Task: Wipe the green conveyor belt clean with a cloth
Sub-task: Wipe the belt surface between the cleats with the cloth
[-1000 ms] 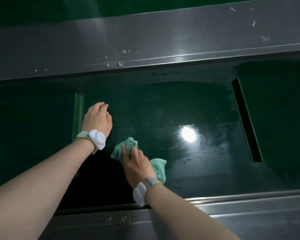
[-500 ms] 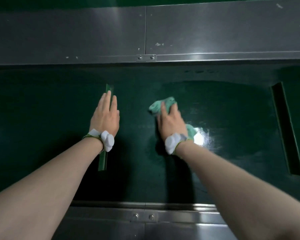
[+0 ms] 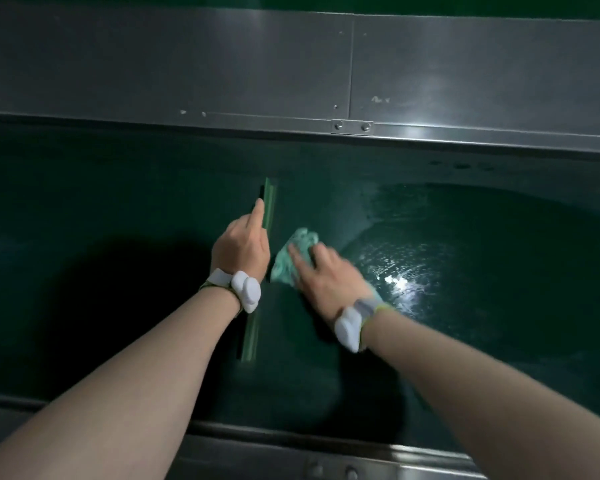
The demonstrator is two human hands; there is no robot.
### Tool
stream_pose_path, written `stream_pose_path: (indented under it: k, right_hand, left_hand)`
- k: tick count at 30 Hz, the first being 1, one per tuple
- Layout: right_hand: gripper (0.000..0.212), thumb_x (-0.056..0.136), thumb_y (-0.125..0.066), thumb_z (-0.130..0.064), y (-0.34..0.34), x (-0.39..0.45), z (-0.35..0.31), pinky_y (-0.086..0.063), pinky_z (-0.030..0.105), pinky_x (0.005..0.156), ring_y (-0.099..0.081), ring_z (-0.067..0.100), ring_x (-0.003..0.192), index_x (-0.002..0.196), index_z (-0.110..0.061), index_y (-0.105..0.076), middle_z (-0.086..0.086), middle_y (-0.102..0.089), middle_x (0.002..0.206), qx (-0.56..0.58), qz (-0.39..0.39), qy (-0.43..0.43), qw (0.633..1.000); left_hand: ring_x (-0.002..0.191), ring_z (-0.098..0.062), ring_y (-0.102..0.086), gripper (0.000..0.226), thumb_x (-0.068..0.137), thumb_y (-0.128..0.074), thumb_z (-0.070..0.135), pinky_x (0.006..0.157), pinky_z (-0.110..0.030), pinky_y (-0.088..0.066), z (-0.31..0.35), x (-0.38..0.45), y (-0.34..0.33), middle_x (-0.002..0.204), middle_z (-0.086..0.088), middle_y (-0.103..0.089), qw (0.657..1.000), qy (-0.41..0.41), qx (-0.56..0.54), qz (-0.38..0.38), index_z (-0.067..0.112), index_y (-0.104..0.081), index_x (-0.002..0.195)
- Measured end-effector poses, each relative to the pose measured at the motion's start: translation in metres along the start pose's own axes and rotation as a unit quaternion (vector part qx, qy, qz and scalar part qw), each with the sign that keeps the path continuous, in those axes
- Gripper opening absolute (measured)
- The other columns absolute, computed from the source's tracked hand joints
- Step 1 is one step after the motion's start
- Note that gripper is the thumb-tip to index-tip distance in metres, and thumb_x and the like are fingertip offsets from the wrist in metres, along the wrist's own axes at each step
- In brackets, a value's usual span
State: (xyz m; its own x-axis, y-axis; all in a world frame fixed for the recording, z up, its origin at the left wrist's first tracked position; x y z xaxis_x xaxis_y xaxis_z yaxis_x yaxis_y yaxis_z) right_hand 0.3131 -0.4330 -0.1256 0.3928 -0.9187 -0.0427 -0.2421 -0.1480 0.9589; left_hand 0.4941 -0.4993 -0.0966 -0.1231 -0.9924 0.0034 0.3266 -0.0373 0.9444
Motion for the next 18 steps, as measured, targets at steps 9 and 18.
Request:
stream_pose_path:
  k: [9,18]
  right_hand:
    - [0.060,0.104,-0.045,-0.022,0.022,0.119,0.019,-0.050,0.043,0.083,-0.047,0.039,0.118,0.160,-0.021,-0.023,0.020,-0.032,0.146,0.009,-0.010,-0.210,0.978]
    - [0.072,0.085,-0.062,-0.014,-0.004,-0.019,-0.070,-0.053,0.041,0.060,-0.053,0.031,0.080,0.154,-0.011,-0.041,0.014,-0.050,0.110,0.045,-0.058,-0.108,0.991]
  left_hand:
    - [0.107,-0.031,-0.060,0.054,0.101,-0.043,0.011,0.063,-0.037,-0.047,-0.001,0.000,-0.001,0.124,-0.007,-0.065,0.998,0.048,-0.012,-0.031,0.018,-0.042,0.155]
    - [0.118,-0.027,-0.065,0.063,0.092,-0.045,-0.002,0.072,-0.039,-0.059,-0.007,-0.007,-0.006,0.140,-0.003,-0.064,0.996,0.070,-0.061,0.001,0.022,-0.051,0.150]
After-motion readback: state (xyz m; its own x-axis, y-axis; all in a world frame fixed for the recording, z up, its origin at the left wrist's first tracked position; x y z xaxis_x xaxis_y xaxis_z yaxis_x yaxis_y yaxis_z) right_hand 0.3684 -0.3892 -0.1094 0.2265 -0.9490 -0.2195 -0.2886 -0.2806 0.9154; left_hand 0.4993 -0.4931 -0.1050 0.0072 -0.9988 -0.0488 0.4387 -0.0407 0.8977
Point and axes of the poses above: each hand's wrist, its own x-axis towards the middle knuckle, its own y-axis out of the back of the hand, z = x × y, the point moved 1 cm from there along x, towards the middle knuckle
